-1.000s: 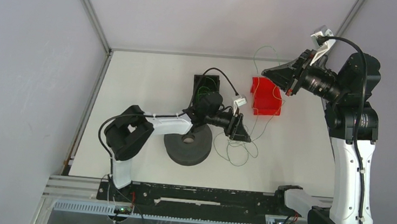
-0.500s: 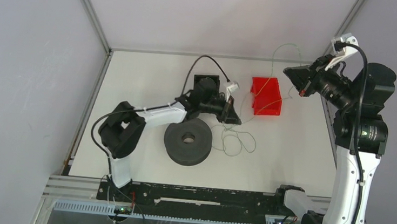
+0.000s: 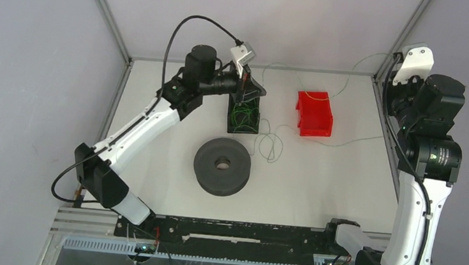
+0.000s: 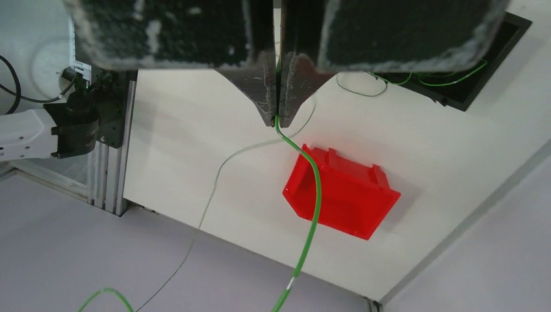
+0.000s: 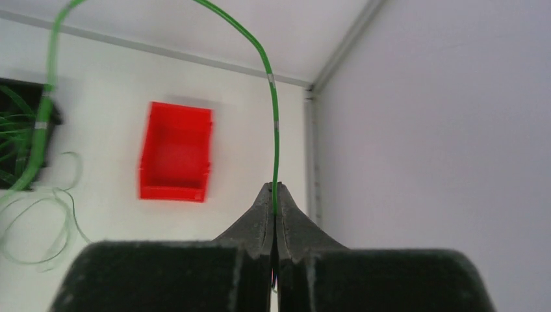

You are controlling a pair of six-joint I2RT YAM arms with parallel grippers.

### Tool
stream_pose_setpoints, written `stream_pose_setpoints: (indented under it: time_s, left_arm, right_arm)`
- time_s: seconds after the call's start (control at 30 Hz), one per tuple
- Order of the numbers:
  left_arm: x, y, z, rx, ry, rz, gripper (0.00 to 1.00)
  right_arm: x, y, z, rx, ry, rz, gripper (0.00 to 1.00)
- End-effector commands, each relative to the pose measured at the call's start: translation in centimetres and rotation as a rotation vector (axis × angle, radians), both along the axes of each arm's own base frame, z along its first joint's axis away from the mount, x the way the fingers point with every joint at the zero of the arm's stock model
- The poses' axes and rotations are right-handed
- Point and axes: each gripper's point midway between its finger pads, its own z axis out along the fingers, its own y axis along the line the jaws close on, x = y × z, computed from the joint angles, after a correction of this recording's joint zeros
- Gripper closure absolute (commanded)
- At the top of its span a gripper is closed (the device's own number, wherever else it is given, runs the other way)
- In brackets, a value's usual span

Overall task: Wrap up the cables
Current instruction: Adjust the cable at the center of the board.

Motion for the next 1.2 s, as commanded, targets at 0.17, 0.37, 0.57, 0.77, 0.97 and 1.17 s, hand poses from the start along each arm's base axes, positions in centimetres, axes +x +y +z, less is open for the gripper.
stream_pose_setpoints:
  time_s: [0.17, 0.37, 0.57, 0.77, 0.97, 1.17]
  left_arm:
    - [-4.4, 1.3, 7.6, -0.109, -0.011, -0.087, 1.0]
    - [-5.0, 1.3, 5.4, -0.06, -0.009, -0.093, 1.0]
    - [-5.1, 1.1, 1.0, 0.073, -0.028, -0.094, 1.0]
    - [-5.1, 0.5, -1.8, 0.203, -0.063, -0.107, 1.0]
    - [-5.2, -0.2, -2.7, 0.238, -0.073, -0.107, 1.0]
    - [-5.0, -0.8, -3.1, 0.24, -0.036, -0.068, 1.0]
  right_arm:
    - [-1.4, -5.1, 1.0, -0.289, 0.039, -0.179, 1.0]
    - [-0.9, -3.9, -8.0, -0.296, 0.291, -0.044, 0.98]
    - [-3.3, 2.2, -16.5, -0.101, 0.528, 0.296, 0.55]
    - [-4.8, 8.9, -11.3, 0.046, 0.384, 0.6, 0.24]
    - [-6.1, 14.4, -6.0, 0.118, 0.245, 0.852, 0.15]
    - [-6.0, 20.9, -4.8, 0.296, 0.239, 1.062, 0.15]
